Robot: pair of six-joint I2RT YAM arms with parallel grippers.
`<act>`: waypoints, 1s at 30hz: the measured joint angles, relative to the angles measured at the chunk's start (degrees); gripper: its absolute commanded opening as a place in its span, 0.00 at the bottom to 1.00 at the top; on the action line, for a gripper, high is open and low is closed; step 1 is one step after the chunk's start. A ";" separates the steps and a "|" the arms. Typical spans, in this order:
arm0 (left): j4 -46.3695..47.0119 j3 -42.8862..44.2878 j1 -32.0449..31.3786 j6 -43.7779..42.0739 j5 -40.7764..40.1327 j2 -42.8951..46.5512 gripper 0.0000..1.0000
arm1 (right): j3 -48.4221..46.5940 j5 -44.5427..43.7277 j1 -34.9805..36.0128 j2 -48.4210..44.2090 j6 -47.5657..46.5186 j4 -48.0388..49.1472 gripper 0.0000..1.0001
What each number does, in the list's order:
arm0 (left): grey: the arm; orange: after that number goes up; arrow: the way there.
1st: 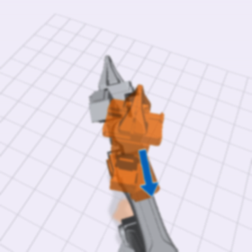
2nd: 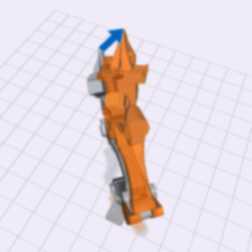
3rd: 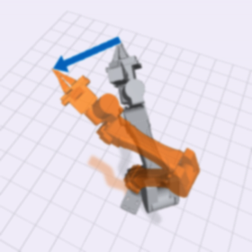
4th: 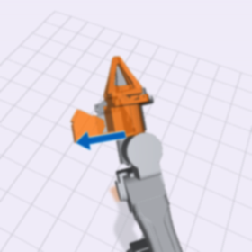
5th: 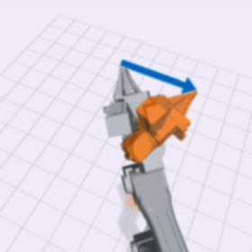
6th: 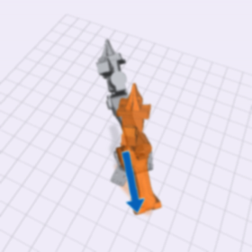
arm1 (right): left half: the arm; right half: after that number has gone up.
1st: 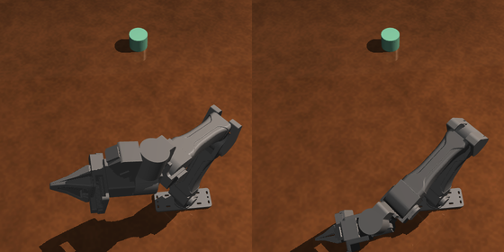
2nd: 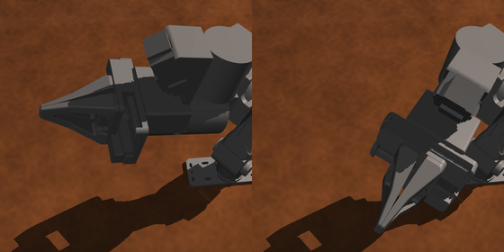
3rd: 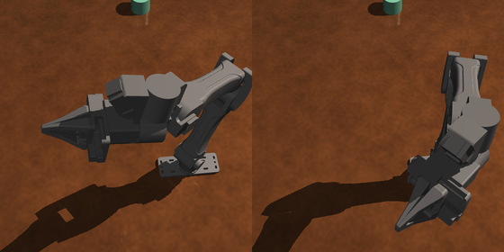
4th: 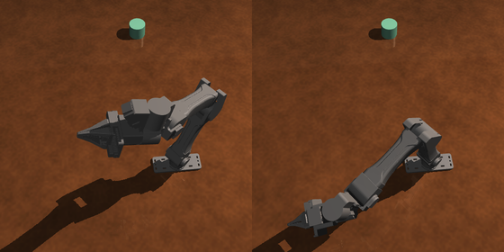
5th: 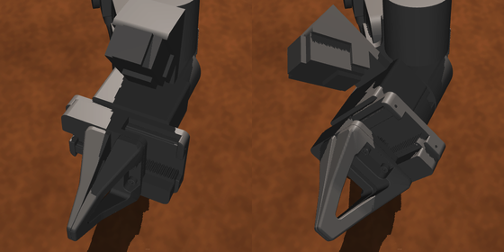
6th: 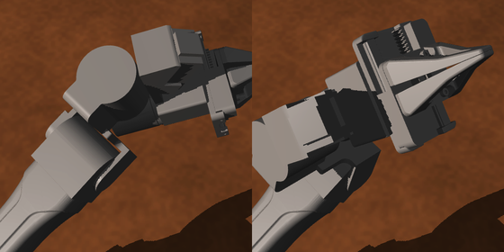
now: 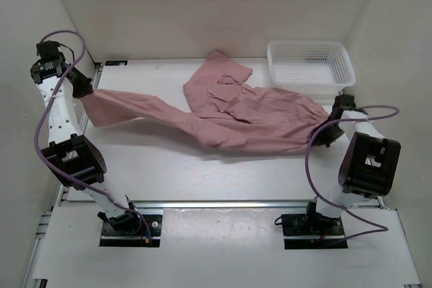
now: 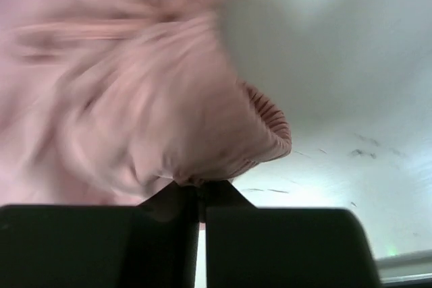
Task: Fold and stack the trousers
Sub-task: Flatten the trousers out
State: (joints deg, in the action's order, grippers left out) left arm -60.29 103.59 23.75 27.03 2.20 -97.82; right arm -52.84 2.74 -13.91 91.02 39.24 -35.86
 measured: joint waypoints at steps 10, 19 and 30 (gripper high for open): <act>-3.21 32.65 -1.99 1.77 5.31 -14.91 0.10 | -46.47 -2.82 0.26 -1.97 -3.26 -10.34 0.00; -0.48 12.94 0.15 1.46 4.87 -4.55 0.87 | -22.53 -9.64 -0.07 -21.11 -1.05 -12.26 0.00; 1.99 -13.90 0.52 0.11 4.24 -0.28 0.25 | 3.87 -11.78 -1.11 -29.38 1.25 -15.15 0.00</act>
State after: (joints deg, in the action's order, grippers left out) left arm -58.30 89.69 24.27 27.14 6.44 -98.10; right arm -48.97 -9.04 -15.03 61.65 40.49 -51.00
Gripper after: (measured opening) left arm 0.479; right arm 0.012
